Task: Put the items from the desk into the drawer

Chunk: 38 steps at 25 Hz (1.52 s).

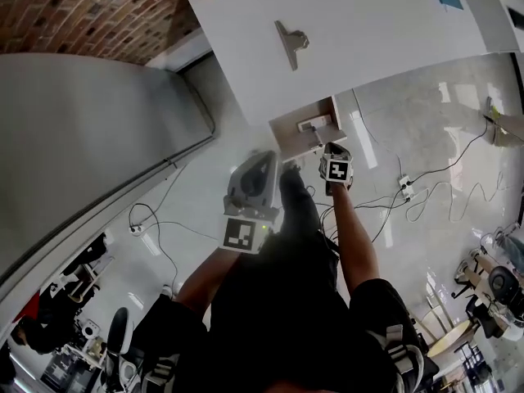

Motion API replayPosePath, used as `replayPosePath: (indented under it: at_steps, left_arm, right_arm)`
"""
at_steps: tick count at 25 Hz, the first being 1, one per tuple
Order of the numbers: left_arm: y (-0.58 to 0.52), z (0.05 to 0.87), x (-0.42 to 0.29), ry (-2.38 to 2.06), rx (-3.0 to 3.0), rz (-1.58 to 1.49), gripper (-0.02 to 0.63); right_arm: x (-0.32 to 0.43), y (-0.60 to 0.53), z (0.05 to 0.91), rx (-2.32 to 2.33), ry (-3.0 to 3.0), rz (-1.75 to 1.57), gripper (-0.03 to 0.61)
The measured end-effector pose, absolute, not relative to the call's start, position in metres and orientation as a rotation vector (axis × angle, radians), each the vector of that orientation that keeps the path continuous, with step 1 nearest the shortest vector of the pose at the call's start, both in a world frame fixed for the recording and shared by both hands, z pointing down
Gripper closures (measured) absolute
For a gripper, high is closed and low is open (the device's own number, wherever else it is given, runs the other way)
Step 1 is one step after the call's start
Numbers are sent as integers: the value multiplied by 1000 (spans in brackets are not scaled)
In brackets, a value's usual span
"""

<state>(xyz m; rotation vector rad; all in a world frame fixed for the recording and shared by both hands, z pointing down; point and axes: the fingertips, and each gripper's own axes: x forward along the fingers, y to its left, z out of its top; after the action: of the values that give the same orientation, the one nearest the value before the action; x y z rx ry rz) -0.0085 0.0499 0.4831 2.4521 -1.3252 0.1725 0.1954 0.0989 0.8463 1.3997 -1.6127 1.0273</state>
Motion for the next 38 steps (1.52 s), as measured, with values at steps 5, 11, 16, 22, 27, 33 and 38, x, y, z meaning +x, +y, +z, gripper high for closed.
replayPosePath:
  at_steps: [5,11,16,22,27,33,38]
  left_arm:
    - [55,456,-22,-1363,2481,117,614]
    - [45,415,-34,-1415,2552,61,614]
    - [43,381,-47,-1450,2579,-7,614]
    - [52,373,-58,-1463,2584,-45,614]
    - [50,373,-66,-1475,2585,-44,614]
    - [49,373,-68,-1479,2594,-49,614]
    - [46,370,-66,-1496,2585,-55,614]
  right_arm:
    - [175,72,761,1481,-1787,925,577]
    - [154,29,632,1626,-2023,722,577]
    - [136,26,527,1741,-2198,558,577]
    - [102,55,446,1738,-2344,357,578]
    - [84,68,433,1708,-2380,321,578]
    - [79,68,424,1706,-2400,293,577]
    - [84,61,424,1701,-2390,322,400]
